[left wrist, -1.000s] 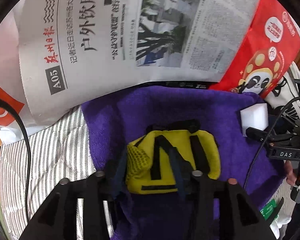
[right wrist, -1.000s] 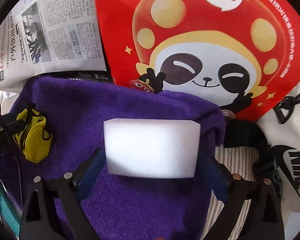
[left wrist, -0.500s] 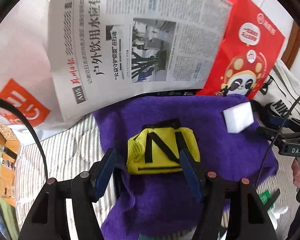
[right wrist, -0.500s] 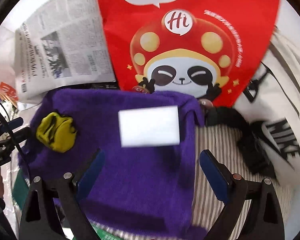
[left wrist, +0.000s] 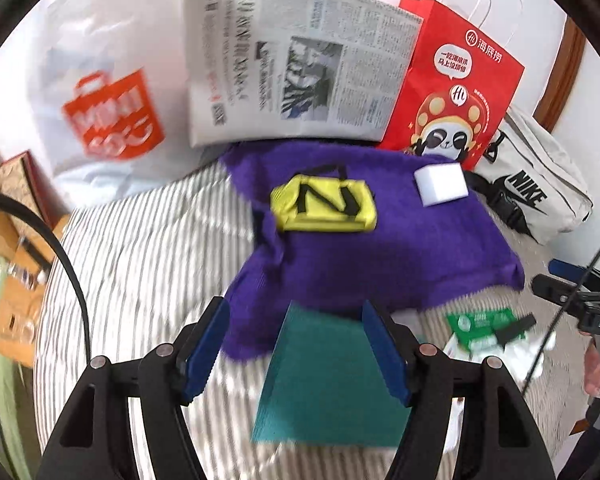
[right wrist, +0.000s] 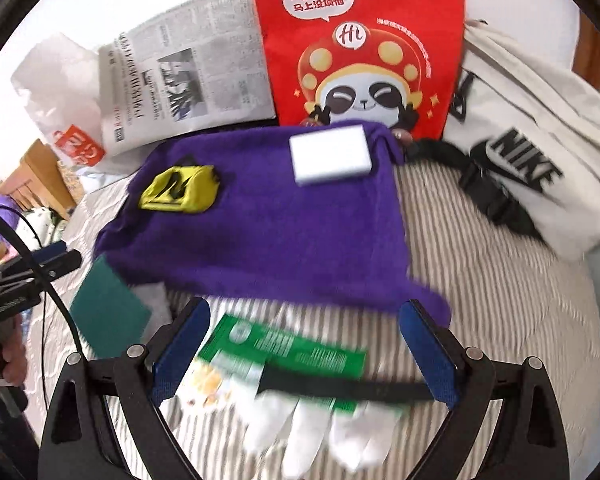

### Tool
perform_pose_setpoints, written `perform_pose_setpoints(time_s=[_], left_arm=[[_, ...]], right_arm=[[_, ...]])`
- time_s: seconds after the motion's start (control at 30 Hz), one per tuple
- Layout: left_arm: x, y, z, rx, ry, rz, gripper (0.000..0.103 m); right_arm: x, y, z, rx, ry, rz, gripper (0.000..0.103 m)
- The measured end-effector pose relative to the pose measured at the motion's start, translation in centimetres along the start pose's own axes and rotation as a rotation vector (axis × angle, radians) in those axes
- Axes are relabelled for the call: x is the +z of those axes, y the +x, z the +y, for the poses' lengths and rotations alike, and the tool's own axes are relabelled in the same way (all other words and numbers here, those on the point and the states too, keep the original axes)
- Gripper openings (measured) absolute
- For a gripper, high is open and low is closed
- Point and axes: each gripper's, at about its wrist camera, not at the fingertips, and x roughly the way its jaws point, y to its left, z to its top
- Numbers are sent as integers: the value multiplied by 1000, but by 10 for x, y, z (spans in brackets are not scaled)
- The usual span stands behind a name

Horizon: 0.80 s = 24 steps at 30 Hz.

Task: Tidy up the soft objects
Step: 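Grasp the green striped cloth with the left gripper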

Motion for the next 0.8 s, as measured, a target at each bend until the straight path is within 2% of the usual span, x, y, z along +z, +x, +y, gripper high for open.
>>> perform_pose_setpoints(time_s=[0.13,0.27,0.3,0.47,0.67,0.77,0.8], left_arm=[[-23,-1,3,-14,-23,30,67],[-41,7,-8,74,43,38,67],[-44,8,-8,71,48,37,68],[-51,3,10,-48,-11,41,74],[-60,13,17,-159,-72,68,74],[-58,16,13,-221,-85,63,72],[-58,17,11,-230,-84,64,69]], right_arm=[[-21,-11,3,16,30,-1,95],[-33,-9,3,45,70,17,95],[-36,-10,3,47,75,22,95],[-47,-13,3,32,81,27,95],[-53,-11,7,34,82,37,95],[-53,-12,9,29,67,36,95],[-53,-13,10,29,67,36,95]])
